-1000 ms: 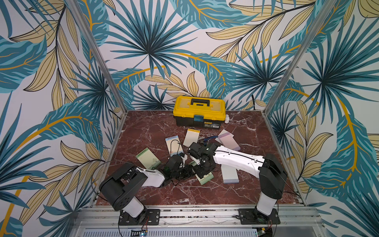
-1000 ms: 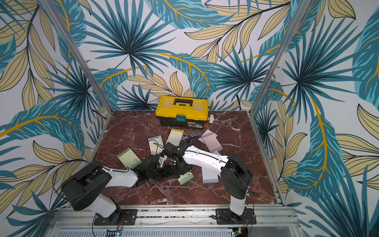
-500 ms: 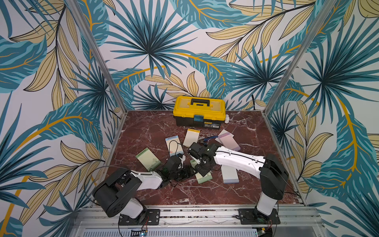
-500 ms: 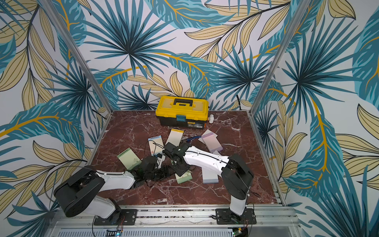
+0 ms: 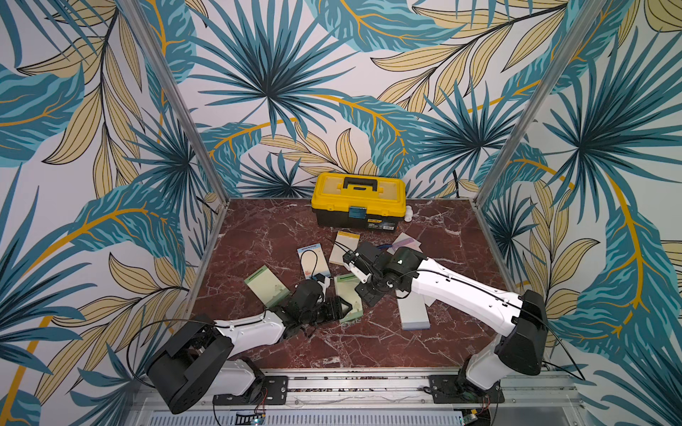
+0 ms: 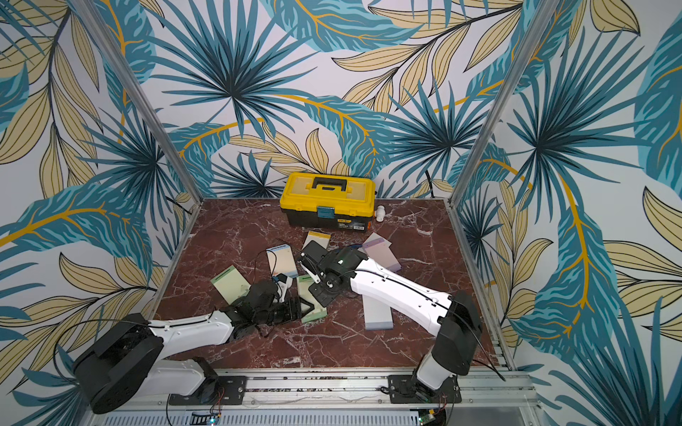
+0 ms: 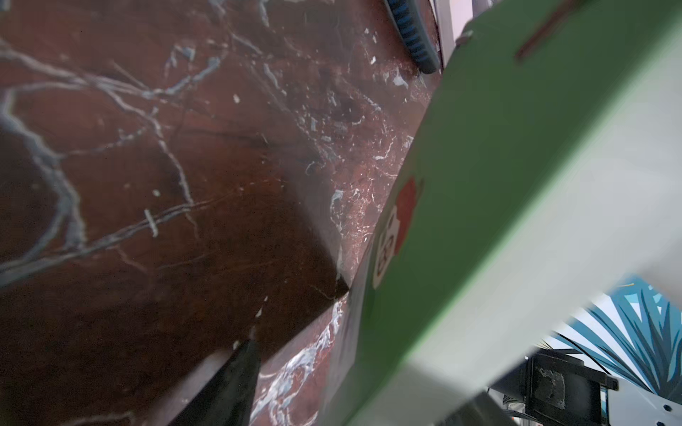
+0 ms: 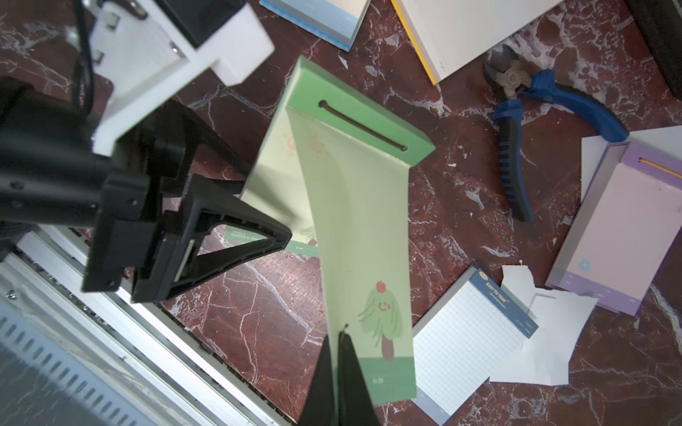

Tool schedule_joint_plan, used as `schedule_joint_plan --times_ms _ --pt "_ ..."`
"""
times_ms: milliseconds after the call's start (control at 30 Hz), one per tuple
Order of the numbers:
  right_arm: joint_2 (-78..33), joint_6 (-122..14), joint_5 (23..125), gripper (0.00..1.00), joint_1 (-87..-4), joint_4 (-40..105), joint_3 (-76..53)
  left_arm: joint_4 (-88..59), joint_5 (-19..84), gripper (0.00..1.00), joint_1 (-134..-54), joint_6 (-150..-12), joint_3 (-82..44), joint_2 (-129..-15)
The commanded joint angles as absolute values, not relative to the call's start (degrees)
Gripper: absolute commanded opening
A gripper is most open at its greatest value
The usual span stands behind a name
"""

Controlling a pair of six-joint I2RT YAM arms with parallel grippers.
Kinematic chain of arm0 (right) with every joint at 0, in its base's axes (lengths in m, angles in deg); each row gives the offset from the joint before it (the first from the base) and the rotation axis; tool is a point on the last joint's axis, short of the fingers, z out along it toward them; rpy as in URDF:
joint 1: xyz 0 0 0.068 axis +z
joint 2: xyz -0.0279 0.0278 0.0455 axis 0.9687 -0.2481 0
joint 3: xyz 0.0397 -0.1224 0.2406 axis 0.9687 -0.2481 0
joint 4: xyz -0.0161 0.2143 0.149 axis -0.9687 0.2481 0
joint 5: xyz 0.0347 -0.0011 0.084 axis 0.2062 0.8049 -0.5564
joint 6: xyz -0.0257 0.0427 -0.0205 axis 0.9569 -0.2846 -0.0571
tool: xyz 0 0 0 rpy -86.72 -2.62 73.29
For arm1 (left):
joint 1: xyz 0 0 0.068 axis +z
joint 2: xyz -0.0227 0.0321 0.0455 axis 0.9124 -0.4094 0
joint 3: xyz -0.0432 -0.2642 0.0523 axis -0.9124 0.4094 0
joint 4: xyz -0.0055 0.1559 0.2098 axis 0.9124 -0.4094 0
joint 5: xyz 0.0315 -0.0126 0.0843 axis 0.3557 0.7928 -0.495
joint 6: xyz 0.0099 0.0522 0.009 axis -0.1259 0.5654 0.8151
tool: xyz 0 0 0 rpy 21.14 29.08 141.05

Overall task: Tear off pages from different memo pads
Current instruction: Pick up the memo pad from the center of the board, then tear off the paper from the memo pad.

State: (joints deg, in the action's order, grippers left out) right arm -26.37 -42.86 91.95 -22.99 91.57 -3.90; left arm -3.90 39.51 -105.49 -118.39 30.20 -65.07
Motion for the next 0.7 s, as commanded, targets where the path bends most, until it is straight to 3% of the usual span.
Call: schedule_joint_plan --times_ms 0,400,500,667 --pt "-24.3 -41.7 89.6 0.0 -23.0 92.9 -3.4 -2.2 38.4 0.72 -105.3 -114.6 27.8 -64.7" --pt "-22.9 -40.3 87.4 0.0 -23.7 92.9 -3.2 -2.2 41.5 0.59 -104.3 -106.8 25.5 -62.1" --pt "-21.8 -39.8 86.1 0.0 -24.6 92.9 -3.1 -2.8 41.7 0.51 -104.3 -106.8 25.2 -63.1" --pt "-20.3 -37.7 81.9 0.0 -26.9 94.7 -1.6 -3.7 42.8 0.27 -104.2 -104.8 24.3 -63.1"
